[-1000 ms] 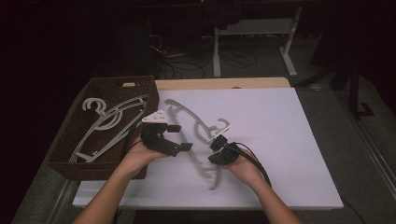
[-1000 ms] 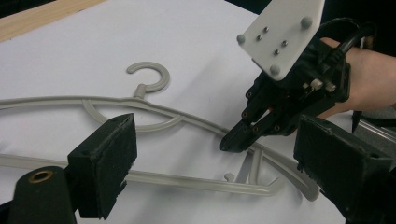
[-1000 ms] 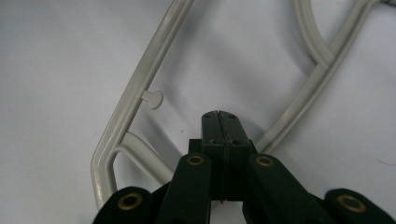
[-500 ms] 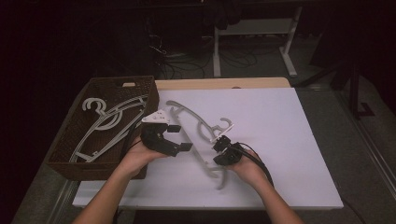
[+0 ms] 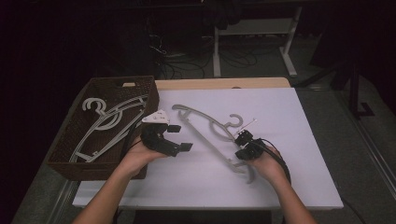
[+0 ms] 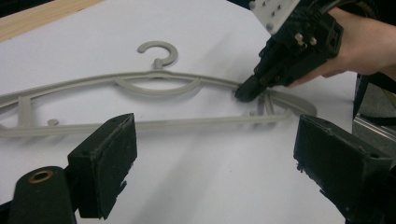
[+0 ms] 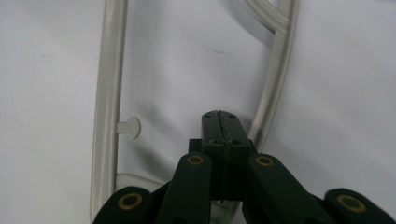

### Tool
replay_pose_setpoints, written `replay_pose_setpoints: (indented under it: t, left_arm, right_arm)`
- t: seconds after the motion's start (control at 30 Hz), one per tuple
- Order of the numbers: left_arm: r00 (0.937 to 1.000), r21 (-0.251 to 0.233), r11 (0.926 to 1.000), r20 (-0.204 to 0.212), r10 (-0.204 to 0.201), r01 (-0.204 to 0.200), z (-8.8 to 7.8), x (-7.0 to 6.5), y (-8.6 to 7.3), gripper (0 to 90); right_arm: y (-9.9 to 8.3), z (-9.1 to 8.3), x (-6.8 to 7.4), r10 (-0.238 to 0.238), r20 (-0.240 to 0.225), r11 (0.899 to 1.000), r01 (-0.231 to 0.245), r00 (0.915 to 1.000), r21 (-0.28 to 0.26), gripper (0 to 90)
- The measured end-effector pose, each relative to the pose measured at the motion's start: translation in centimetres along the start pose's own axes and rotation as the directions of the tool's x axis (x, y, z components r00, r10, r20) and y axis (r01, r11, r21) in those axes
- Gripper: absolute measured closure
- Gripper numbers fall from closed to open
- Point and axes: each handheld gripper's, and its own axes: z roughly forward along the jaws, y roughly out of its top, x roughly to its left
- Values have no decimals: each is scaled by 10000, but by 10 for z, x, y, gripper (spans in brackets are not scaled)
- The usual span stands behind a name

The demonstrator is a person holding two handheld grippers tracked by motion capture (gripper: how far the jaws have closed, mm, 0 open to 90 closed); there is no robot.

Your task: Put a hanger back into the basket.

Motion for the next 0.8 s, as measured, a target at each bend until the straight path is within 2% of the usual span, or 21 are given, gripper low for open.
replay_pose_setpoints:
  t: [0.27, 0.33, 0.5, 0.57, 0.67, 0.8]
  left_arm:
    - [10000, -28, 10000, -8, -23, 23, -1, 0, 0, 138]
    - [10000, -19, 10000, -14, -30, 30, -1, 0, 0, 138]
    - [10000, 57, 10000, -12, 32, -32, 0, 0, 0, 138]
    - [10000, 72, 10000, 2, 18, -18, 0, -1, 0, 138]
    - [10000, 61, 10000, -14, -10, 10, 0, 0, 0, 138]
    - [10000, 66, 10000, -24, -35, 36, 0, 0, 0, 138]
  right_arm:
    - [-9, -7, -27, 637, 500, 9980, -636, 9967, -33, 895]
    - [-11, -8, -35, 681, 638, 9977, -676, 9956, -96, 894]
    - [-16, -10, -55, 1008, 1200, 9949, -1004, 9876, -99, 894]
    - [-18, -12, -60, 1155, 1020, 9933, -1139, 9881, -216, 894]
    - [-16, -21, -59, 1288, 546, 9888, -1240, 9902, -833, 894]
    - [0, -26, -50, 972, -502, 9799, -1044, 9940, -1697, 892]
